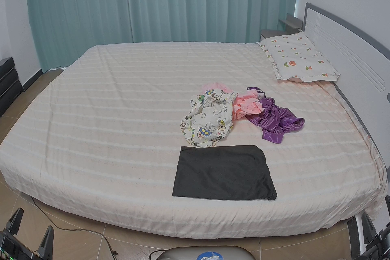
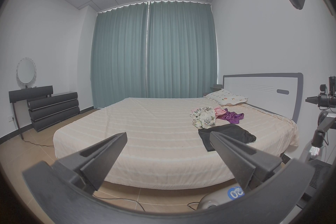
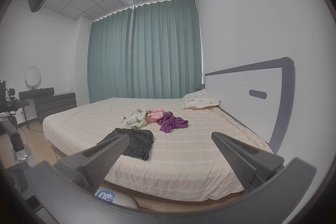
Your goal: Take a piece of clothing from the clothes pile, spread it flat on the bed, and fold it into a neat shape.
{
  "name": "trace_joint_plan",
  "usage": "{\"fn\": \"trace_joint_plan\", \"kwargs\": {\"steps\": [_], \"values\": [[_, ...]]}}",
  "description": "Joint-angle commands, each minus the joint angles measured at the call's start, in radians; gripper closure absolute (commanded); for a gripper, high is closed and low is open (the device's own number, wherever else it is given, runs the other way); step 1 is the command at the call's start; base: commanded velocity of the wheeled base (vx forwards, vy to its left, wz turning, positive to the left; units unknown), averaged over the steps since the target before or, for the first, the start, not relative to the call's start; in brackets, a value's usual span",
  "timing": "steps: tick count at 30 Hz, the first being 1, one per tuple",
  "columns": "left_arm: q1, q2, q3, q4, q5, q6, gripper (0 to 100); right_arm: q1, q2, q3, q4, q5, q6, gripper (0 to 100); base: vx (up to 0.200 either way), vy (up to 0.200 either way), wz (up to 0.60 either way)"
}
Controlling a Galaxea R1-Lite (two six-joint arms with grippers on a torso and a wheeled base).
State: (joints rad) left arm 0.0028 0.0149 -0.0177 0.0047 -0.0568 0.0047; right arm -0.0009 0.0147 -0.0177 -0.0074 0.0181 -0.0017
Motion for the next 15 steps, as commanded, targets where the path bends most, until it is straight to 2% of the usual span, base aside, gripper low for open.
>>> {"fn": "trace_joint_plan", "kwargs": {"steps": [1,15], "values": [[0.0,-0.013,0.015,0.0,0.0,0.0,0,-0.001,-0.015,0.018,0.0,-0.001,0.002,0,0.0,0.0,0.0],[0.0,-0.013,0.016,0.0,0.0,0.0,0,0.001,-0.013,0.018,0.0,-0.003,0.0,0,0.0,0.0,0.0]]}}
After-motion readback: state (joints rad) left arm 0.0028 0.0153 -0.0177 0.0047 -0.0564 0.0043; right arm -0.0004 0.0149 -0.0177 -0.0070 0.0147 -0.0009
